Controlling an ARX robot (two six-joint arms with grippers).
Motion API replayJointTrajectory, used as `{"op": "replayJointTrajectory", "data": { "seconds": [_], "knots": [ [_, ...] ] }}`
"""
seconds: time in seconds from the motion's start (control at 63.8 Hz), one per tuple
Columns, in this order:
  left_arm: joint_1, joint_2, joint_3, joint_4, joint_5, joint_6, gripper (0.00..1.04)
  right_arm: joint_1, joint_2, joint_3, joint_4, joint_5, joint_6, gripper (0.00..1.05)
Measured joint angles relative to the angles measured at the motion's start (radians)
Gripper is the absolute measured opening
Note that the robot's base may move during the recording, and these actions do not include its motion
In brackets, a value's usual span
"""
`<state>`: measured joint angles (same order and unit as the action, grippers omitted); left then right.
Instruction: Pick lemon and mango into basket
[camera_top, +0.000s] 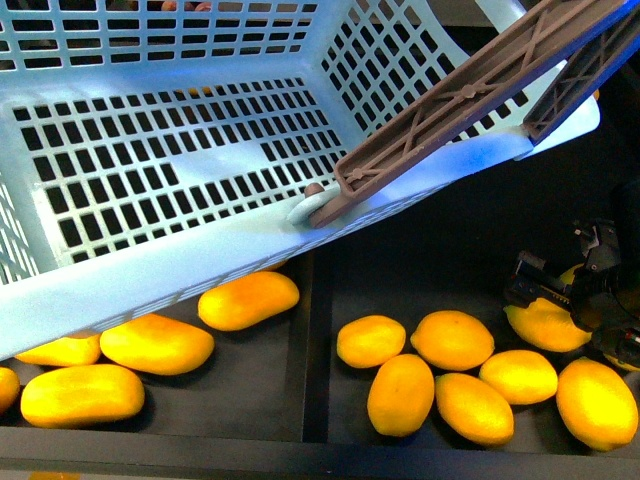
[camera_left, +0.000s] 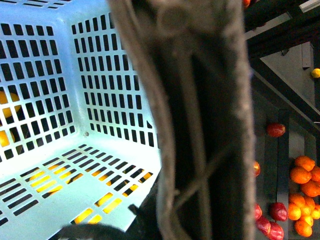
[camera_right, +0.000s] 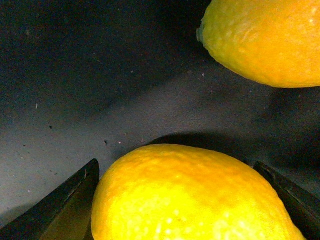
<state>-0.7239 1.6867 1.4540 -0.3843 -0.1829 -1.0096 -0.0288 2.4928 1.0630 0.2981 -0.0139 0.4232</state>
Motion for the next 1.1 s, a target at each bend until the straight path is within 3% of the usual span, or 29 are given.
{"op": "replayJointTrajectory", "data": {
  "seconds": [0.063,0.408,0.878,1.097],
  "knots": [
    [0.000,0.000,0.000,0.000,0.000,0.000,0.06,0.000,0.000,-0.001,-0.002,0.002,-0.009,0.81],
    [0.000,0.000,0.000,0.000,0.000,0.000,0.06,-0.028,-0.033,-0.055,0.020,-0.006,-0.036,0.80],
    [0.000,0.000,0.000,0.000,0.000,0.000,0.06,-0.204,-0.474,-0.166,0.126,-0.093,-0.114,0.80],
    [0.000,0.000,0.000,0.000,0.000,0.000,0.06,-0.147,-0.762,-0.216,0.097,-0.179,-0.135,0.80]
  ]
}}
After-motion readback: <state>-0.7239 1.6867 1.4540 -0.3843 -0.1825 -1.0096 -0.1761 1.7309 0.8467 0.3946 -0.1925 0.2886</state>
